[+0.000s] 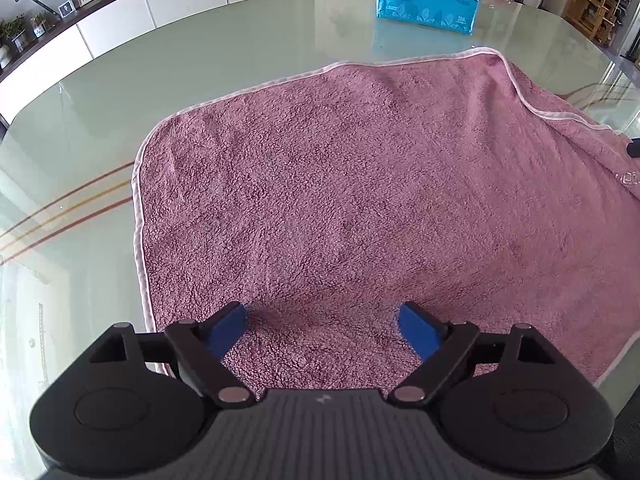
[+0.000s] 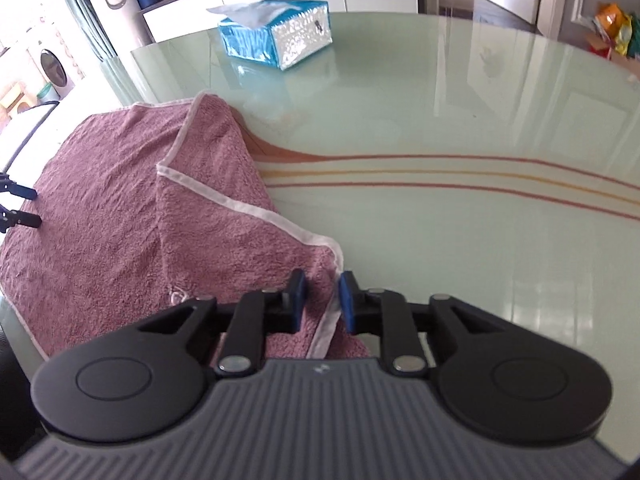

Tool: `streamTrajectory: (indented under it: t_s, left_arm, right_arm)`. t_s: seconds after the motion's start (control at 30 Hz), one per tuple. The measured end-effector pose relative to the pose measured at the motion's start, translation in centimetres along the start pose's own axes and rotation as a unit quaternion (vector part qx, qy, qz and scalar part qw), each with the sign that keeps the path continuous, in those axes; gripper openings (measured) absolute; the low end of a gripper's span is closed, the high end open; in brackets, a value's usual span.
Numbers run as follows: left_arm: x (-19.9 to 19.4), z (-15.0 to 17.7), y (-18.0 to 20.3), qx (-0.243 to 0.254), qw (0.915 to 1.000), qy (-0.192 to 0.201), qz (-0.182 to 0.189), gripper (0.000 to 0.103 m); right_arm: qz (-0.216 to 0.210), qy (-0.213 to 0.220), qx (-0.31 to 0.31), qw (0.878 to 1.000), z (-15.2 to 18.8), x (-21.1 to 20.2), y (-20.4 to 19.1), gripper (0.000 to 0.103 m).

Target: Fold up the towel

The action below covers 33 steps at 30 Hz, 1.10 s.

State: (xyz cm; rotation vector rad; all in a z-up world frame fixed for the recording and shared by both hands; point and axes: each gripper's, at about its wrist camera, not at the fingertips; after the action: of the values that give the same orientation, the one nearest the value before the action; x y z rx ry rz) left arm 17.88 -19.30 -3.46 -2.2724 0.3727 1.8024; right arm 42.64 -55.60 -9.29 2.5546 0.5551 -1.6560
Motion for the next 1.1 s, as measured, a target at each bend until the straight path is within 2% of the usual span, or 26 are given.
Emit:
streamTrajectory:
  t_s: [0.17,0.27,0.37,0.47,0.53,0.67,0.77,0.9,1.0,1.1]
  left_arm:
    - [0.2,0.0,-0.6,0.0,1.0,-0.001,-0.001,0.089]
    - [0.4,0.0,-0.6,-0.004,1.0,0.0,-0.003,0.091]
    - [0.4,0.0,-1.0,-0.005,1.0,0.0,-0.003,0.092]
    - [0.5,0.0,-1.1,-0.005,1.0,-0.001,-0.003,0.092]
    - [0.5,0.0,-1.3,-0.006,1.0,-0.001,-0.004,0.092]
    - [0.4,0.0,-1.4,-0.01,0.9999,0.001,-0.006,0.093]
    - [0.4,0.0,-1.9,-0.012,0.9999,0.002,-0.007,0.093]
    - [0.5,-0.2,-2.5,-0.015,0.9998,0.002,-0.01,0.094]
    - [0.6,-0.3,-3.2,-0.016,0.9998,0.002,-0.012,0.095]
    - [0.7,-0.4,-3.8,-0.017,0.9998,0.002,-0.014,0.096]
  right_arm:
    - [0.008,0.02,-0.011,1.0,-0.1,-0.7,-0.4,0.009]
    - [0.015,0.032,-0.019,0.999,-0.4,-1.4,-0.7,0.009]
    - [0.044,0.043,-0.037,0.997,-1.1,-2.3,-1.0,0.009]
    - [0.087,0.057,-0.048,0.993,-2.3,-3.3,-0.7,0.009]
    - [0.132,0.067,-0.051,0.988,-3.6,-3.9,-0.2,0.009]
    - [0.19,0.079,-0.044,0.978,-6.2,-4.2,1.3,0.009]
    - [0.238,0.071,-0.037,0.968,-8.1,-3.1,2.8,0.009]
    - [0.269,0.054,-0.015,0.961,-10.1,-0.7,4.9,0.009]
    - [0.282,0.039,0.003,0.959,-10.9,1.1,5.9,0.014]
    - [0.304,0.048,0.007,0.951,-10.4,1.5,5.7,0.029]
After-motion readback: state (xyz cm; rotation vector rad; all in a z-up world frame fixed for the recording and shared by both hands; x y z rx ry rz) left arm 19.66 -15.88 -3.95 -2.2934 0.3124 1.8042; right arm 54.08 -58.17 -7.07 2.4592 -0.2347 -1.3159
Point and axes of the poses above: each gripper's, at about its wrist camera, not at the fingertips, and x roughly the way its jaws point, y to its right, z to its underside, and after that the axes turned 11 degrees about -y, right-handed
